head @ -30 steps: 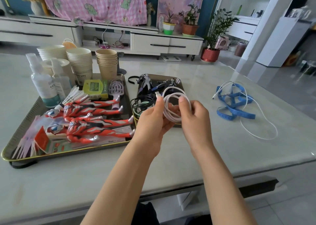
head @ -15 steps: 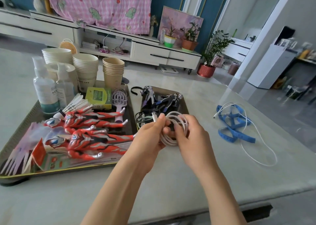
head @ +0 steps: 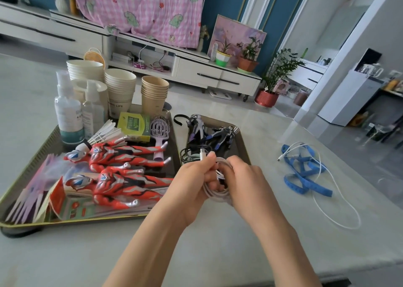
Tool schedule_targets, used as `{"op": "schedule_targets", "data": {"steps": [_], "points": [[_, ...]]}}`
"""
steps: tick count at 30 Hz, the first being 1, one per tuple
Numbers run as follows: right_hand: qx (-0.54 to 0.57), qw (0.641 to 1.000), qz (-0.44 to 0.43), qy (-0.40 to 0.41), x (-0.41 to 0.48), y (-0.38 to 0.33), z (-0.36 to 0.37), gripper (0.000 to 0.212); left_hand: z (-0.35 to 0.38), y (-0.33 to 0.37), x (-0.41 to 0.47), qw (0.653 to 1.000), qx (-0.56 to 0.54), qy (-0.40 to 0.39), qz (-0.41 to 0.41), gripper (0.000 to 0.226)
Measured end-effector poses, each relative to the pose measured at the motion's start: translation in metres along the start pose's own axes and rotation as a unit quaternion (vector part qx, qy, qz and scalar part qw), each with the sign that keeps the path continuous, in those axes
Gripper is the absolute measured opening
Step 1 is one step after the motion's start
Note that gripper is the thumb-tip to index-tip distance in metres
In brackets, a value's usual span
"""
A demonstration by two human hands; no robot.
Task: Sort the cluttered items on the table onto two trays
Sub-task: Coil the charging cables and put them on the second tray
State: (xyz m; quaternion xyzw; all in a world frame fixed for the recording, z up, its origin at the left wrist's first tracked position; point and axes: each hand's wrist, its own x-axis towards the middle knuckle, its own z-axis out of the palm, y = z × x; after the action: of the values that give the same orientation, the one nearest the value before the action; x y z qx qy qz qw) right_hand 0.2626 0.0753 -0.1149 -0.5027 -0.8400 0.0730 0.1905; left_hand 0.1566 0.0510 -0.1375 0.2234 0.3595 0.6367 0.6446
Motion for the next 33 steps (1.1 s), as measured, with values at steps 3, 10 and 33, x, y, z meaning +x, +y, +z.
{"op": "schedule_targets", "data": {"steps": [3,10,33], "points": [[0.090,0.996,-0.015,0.024,0.007,0.003,0.000,0.020,0.006,0.005,0.006,0.999,0.017,-0.027,0.032,0.034],[0.300,0.952,0.041,-0.033,0.076,0.002,-0.010,0.030,-0.004,0.063,0.035,0.982,0.082,0.083,0.147,0.033],[0.040,0.995,0.056,-0.068,0.257,-0.052,0.102,0.007,-0.084,0.107,0.058,0.974,-0.011,0.150,0.172,0.034]]}}
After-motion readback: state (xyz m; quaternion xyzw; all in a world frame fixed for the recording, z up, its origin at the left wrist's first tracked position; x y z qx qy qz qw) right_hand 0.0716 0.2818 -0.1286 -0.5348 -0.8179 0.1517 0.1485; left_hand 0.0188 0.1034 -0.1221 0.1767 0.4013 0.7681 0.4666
